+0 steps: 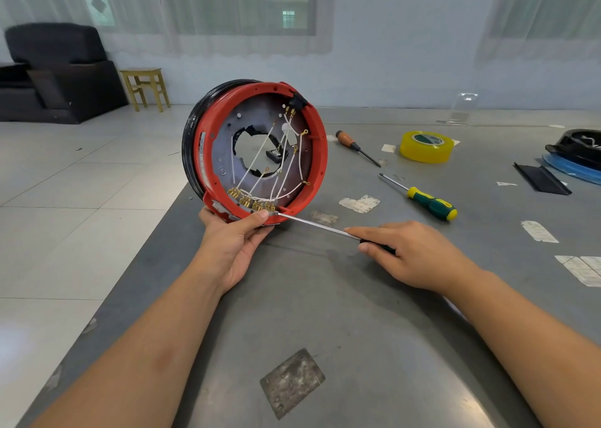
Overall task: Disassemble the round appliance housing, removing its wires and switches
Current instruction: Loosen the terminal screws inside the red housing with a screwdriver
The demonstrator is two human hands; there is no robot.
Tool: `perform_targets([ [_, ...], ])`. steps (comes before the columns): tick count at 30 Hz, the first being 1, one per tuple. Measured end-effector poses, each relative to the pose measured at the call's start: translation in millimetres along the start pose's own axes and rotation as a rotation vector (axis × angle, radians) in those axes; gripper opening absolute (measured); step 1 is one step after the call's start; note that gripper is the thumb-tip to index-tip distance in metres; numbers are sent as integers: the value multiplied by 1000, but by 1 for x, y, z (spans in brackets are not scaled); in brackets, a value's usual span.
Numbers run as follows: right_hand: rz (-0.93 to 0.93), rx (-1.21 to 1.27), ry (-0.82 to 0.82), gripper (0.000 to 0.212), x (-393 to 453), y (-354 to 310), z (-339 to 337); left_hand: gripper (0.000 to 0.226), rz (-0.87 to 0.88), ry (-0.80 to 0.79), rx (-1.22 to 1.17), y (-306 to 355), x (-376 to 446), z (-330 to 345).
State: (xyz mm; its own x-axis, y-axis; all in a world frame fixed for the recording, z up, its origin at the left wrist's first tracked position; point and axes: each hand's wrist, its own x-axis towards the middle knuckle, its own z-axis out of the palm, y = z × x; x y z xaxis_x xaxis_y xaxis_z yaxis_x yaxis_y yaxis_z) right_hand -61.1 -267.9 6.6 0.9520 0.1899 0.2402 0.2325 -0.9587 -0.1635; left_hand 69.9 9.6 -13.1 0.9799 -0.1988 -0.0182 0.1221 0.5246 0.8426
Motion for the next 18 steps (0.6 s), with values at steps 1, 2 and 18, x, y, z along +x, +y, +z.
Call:
perform_targets([
  [1,-3,-8,-1,49,0,0,0,66,3,-2,4,0,0,0],
  [2,-7,-18,2,50,1,-1,1,66,6,-3,6,0,-1,0],
  [18,-9,-172,0,53,0,0,-3,73,24,-2,4,1,-5,3],
])
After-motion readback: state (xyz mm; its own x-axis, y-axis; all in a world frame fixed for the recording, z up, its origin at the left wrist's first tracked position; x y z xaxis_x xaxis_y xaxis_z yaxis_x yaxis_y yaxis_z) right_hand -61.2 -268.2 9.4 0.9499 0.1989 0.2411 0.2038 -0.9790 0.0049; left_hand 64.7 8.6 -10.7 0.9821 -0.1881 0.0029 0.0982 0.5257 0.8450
